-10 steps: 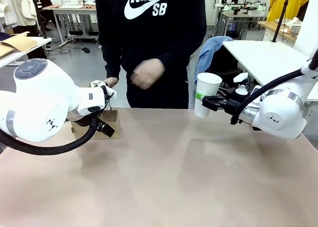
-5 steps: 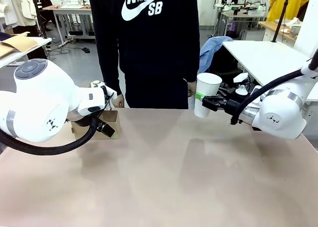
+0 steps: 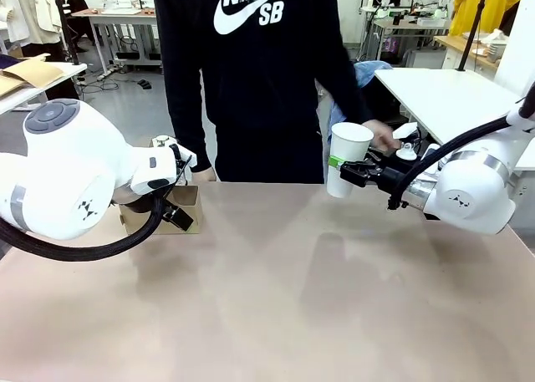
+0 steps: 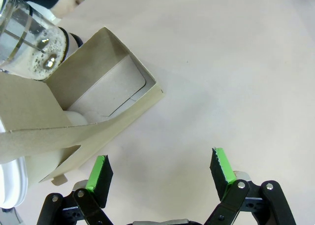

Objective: Pour a drink into a cup and package it in a carrier.
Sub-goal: When a person places the Paper Cup Lid on the 600 ml Paper Cup , lift the 600 ml Paper Cup.

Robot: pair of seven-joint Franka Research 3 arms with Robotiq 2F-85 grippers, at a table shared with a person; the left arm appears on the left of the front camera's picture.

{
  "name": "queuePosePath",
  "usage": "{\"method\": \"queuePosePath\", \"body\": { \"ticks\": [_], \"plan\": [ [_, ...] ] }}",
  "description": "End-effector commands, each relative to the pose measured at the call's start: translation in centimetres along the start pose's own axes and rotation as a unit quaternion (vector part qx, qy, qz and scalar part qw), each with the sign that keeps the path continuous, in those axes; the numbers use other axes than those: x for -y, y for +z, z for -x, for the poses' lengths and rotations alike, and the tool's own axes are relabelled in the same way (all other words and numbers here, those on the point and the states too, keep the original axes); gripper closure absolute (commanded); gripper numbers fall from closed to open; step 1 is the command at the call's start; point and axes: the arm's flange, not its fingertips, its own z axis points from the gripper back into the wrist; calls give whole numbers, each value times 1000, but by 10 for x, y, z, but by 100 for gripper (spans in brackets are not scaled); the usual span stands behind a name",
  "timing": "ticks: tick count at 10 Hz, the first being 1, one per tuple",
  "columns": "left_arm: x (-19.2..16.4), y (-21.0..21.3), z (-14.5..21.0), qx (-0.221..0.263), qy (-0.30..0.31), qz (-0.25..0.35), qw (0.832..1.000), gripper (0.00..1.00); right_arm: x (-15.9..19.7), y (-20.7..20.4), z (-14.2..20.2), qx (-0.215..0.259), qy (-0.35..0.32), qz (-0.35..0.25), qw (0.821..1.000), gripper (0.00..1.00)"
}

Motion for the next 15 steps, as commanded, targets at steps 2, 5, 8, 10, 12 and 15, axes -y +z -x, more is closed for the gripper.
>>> {"method": "queuePosePath", "body": {
  "ticks": [2,5,8,10,12,15],
  "plan": [
    [0,0,0,0,0,0,1000,0,-3,0,-5,4,3,1,1000,19],
    [0,0,0,0,0,0,1000,0,-3,0,-5,4,3,1,1000,19],
    [0,0,0,0,0,0,1000,0,-3,0,-5,4,3,1,1000,19],
    [0,0,0,0,0,0,1000,0,-3,0,-5,4,3,1,1000,19],
    [0,0,0,0,0,0,1000,0,-3,0,-5,4,3,1,1000,19],
    [0,0,0,0,0,0,1000,0,-3,0,-5,4,3,1,1000,19]
  ]
}}
